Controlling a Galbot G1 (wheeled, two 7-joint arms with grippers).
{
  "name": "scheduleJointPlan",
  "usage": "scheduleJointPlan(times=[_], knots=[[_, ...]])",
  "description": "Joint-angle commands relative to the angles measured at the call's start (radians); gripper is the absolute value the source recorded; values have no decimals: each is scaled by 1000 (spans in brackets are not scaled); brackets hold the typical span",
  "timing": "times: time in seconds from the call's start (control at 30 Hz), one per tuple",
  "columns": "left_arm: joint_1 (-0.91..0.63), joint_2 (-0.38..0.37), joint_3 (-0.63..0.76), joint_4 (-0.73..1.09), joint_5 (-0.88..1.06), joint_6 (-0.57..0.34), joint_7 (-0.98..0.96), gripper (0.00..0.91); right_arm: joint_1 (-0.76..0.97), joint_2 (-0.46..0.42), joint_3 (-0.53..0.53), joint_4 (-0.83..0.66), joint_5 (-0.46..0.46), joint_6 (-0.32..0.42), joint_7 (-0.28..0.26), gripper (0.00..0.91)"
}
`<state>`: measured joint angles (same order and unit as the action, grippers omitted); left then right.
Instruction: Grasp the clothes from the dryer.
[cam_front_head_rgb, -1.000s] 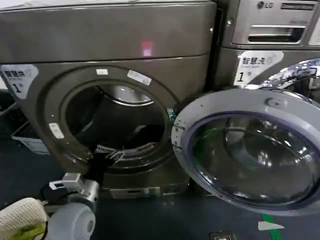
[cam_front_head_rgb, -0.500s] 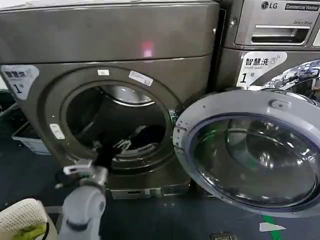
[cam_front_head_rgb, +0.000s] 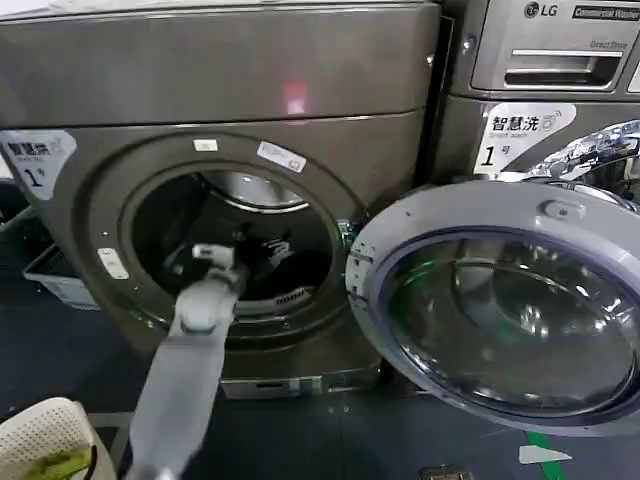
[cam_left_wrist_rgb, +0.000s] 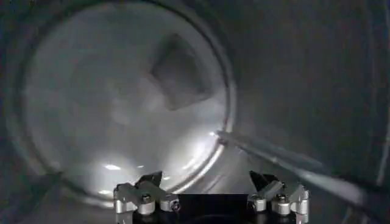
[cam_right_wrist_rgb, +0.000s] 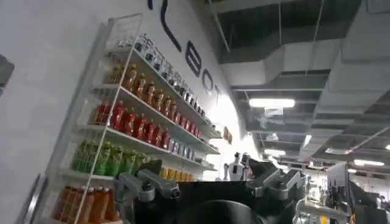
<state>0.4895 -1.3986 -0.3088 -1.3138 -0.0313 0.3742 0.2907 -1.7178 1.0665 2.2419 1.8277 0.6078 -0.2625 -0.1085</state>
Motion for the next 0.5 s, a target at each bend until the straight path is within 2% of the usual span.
scheduleJointPlan(times=[0.03, 0.17, 0.33, 0.5], knots=[[-429, 107, 403, 630, 242, -199, 559, 907, 2, 6, -2, 6, -3, 4, 0, 907], [-527, 88, 530, 826, 359, -263, 686, 907, 2, 11, -2, 6, -3, 9, -2, 907], [-614, 47, 654, 916, 448, -307, 801, 907, 4, 13, -1, -2, -5, 15, -3, 907], [-678, -7, 752, 1005, 488, -320, 839, 907, 9, 19, -7, -2, -9, 17, -5, 907]])
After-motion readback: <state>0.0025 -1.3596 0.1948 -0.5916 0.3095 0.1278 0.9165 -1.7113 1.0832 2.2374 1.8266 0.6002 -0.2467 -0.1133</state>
